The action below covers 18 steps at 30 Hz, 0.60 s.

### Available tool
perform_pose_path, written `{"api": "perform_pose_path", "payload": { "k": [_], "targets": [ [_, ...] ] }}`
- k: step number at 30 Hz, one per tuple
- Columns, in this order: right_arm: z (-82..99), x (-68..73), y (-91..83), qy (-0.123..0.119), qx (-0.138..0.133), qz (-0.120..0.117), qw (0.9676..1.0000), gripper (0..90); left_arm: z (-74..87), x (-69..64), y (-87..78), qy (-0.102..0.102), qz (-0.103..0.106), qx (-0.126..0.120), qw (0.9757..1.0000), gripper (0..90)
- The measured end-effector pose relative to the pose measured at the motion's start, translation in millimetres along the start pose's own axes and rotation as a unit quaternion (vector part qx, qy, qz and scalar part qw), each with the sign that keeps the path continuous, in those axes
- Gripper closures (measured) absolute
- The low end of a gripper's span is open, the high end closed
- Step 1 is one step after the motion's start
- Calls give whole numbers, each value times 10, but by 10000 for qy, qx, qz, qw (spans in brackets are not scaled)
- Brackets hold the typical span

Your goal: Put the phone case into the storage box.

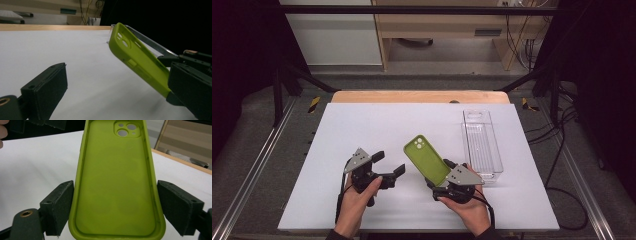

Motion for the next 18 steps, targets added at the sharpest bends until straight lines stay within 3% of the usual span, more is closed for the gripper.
{"api": "perform_pose_path", "payload": {
  "k": [6, 11, 18],
  "targets": [
    [-26, -53, -46, 24, -159, 149, 9998, 173, -163, -129, 148, 112, 91, 124, 9998, 19],
    [-37, -74, -82, 76, -245, 226, 9994, 173, -189, -211, 205, 95, 104, 112, 9998, 19],
    [-37, -89, -105, 142, -307, 276, 9990, 173, -220, -154, 252, 90, 78, 171, 9998, 18]
  ]
}}
Point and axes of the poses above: each handheld gripper's, and its own axes: y roughly forward along the jaws, z roughly out of its underside, x roughly to its left, the point moved 5 cm from there along y, roughly forward along the jaws, and after that the axes turned 3 degrees about x, right-handed, at the moved point
